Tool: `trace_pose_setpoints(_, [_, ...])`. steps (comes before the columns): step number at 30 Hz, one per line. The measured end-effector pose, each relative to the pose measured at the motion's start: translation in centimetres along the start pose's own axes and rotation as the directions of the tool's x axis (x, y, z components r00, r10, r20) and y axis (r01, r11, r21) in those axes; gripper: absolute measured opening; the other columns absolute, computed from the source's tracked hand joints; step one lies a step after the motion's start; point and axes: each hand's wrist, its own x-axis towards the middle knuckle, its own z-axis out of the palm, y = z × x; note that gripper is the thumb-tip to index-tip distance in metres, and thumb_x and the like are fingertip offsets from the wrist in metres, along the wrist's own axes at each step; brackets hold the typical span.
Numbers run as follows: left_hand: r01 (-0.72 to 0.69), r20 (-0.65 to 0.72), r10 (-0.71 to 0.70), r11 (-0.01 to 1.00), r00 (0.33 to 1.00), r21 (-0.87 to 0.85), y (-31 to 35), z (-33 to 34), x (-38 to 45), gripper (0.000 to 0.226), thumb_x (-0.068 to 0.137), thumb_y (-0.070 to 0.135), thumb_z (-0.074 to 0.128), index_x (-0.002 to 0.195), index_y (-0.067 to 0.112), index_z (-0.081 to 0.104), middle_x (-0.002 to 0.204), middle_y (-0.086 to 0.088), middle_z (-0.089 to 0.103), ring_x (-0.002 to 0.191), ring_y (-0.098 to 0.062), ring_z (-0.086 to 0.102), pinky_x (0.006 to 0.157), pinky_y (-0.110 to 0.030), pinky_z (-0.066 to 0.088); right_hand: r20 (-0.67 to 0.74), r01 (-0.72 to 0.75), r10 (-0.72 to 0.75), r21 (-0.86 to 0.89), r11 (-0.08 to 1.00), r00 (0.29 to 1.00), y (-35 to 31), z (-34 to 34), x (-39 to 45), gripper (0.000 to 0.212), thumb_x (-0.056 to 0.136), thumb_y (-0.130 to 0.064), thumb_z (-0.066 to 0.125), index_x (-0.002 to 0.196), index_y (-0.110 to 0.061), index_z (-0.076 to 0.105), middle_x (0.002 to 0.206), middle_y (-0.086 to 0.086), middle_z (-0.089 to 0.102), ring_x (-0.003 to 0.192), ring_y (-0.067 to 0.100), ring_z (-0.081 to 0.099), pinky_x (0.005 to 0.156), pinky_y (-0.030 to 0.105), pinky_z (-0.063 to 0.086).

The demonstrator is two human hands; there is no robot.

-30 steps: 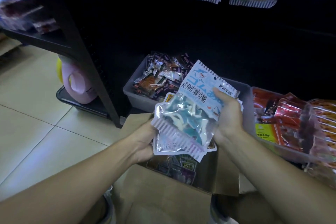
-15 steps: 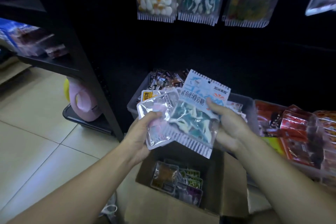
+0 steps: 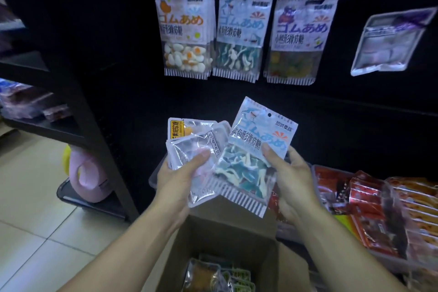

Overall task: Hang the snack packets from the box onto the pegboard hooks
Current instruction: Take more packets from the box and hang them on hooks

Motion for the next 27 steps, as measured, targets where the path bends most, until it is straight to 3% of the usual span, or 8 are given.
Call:
trace_pose_setpoints(5, [-0.091, -0.066, 0.095, 0.994, 0.993, 0.058, -0.4, 0.7, 0.5, 0.048, 0.078, 0.013, 0.092, 0.122, 0.019, 0.073, 0.112, -0.009, 0.082, 0.105, -0.037, 0.079, 0.097, -0.063, 0.060, 0.003, 0.141, -0.141, -0.063, 0.988, 0.990, -1.4, 0.3, 0.0, 0.022, 0.102, -0.016, 0.066, 0.122, -0.026, 0.070, 0.108, -0.001, 0.081, 0.102, 0.027, 0.077, 0.076, 0.040, 0.064])
trace_pose_setpoints(9, [-0.086, -0.068, 0.090, 0.994, 0.994, 0.061, -0.8, 1.7, 0.5, 0.049, 0.077, 0.011, 0.092, 0.121, 0.021, 0.072, 0.109, -0.007, 0.083, 0.101, -0.034, 0.080, 0.096, -0.061, 0.060, 0.028, 0.147, -0.146, -0.047, 0.988, 0.989, -2.7, 1.1, 0.0, 0.028, 0.106, -0.007, 0.053, 0.116, -0.023, 0.073, 0.113, 0.004, 0.079, 0.106, 0.029, 0.075, 0.093, 0.050, 0.058])
trace_pose_setpoints(11, [-0.101, -0.051, 0.105, 0.993, 0.993, 0.065, -0.6, 2.0, 0.5, 0.047, 0.079, 0.008, 0.089, 0.120, 0.020, 0.070, 0.105, -0.008, 0.083, 0.096, -0.034, 0.081, 0.092, -0.059, 0.062, 0.049, 0.195, -0.193, -0.052, 0.979, 0.980, -4.0, 2.1, 0.1, 0.026, 0.106, -0.006, 0.053, 0.121, -0.021, 0.070, 0.112, 0.004, 0.079, 0.106, 0.031, 0.075, 0.092, 0.051, 0.060])
trace_pose_setpoints(15, [-0.143, -0.043, 0.146, 0.986, 0.988, 0.081, 0.2, 2.1, 0.7, 0.037, 0.087, 0.011, 0.084, 0.117, 0.026, 0.069, 0.099, -0.002, 0.083, 0.083, -0.020, 0.083, 0.072, -0.035, 0.065, 0.083, 0.374, -0.367, -0.095, 0.922, 0.926, -7.7, 5.4, 0.7, 0.025, 0.103, -0.008, 0.061, 0.120, -0.026, 0.062, 0.109, -0.001, 0.080, 0.098, 0.023, 0.078, 0.086, 0.050, 0.063])
trace_pose_setpoints(17, [-0.157, -0.031, 0.161, 0.984, 0.987, 0.086, 0.5, 2.1, 0.6, 0.046, 0.081, 0.017, 0.089, 0.120, 0.031, 0.068, 0.108, 0.000, 0.082, 0.092, -0.021, 0.081, 0.085, -0.040, 0.063, 0.083, 0.452, -0.445, -0.120, 0.884, 0.892, -9.7, 7.3, 1.3, 0.024, 0.103, -0.011, 0.064, 0.119, -0.028, 0.061, 0.108, -0.005, 0.080, 0.095, 0.014, 0.078, 0.084, 0.045, 0.065])
trace_pose_setpoints(21, [-0.149, -0.052, 0.155, 0.983, 0.987, 0.105, 1.5, 2.7, -0.7, 0.092, 0.061, 0.040, 0.096, 0.143, 0.033, 0.055, 0.139, 0.003, 0.066, 0.124, -0.027, 0.065, 0.113, -0.056, 0.044, 0.033, 0.480, -0.479, -0.103, 0.871, 0.877, -13.0, 10.6, 2.5, 0.028, 0.102, -0.012, 0.065, 0.128, -0.024, 0.062, 0.106, -0.009, 0.078, 0.096, 0.010, 0.076, 0.085, 0.035, 0.064])
trace_pose_setpoints(25, [-0.165, -0.051, 0.168, 0.984, 0.984, 0.069, 2.0, 2.5, -1.2, 0.089, 0.068, 0.032, 0.094, 0.146, 0.030, 0.052, 0.151, -0.005, 0.058, 0.125, -0.027, 0.063, 0.115, -0.055, 0.040, 0.004, 0.427, -0.428, -0.085, 0.900, 0.904, -13.9, 12.3, 3.7, 0.020, 0.101, -0.010, 0.065, 0.112, -0.027, 0.064, 0.102, -0.007, 0.078, 0.100, 0.021, 0.076, 0.090, 0.052, 0.062])
trace_pose_setpoints(27, [-0.137, -0.051, 0.141, 0.988, 0.989, 0.072, 2.2, 2.5, -1.3, 0.110, 0.066, 0.035, 0.094, 0.160, 0.025, 0.038, 0.162, -0.008, 0.046, 0.141, -0.033, 0.053, 0.119, -0.063, 0.034, -0.031, 0.405, -0.408, -0.076, 0.911, 0.912, -13.8, 12.6, 3.9, 0.020, 0.101, -0.010, 0.066, 0.112, -0.027, 0.063, 0.098, -0.006, 0.077, 0.099, 0.025, 0.077, 0.090, 0.053, 0.062])
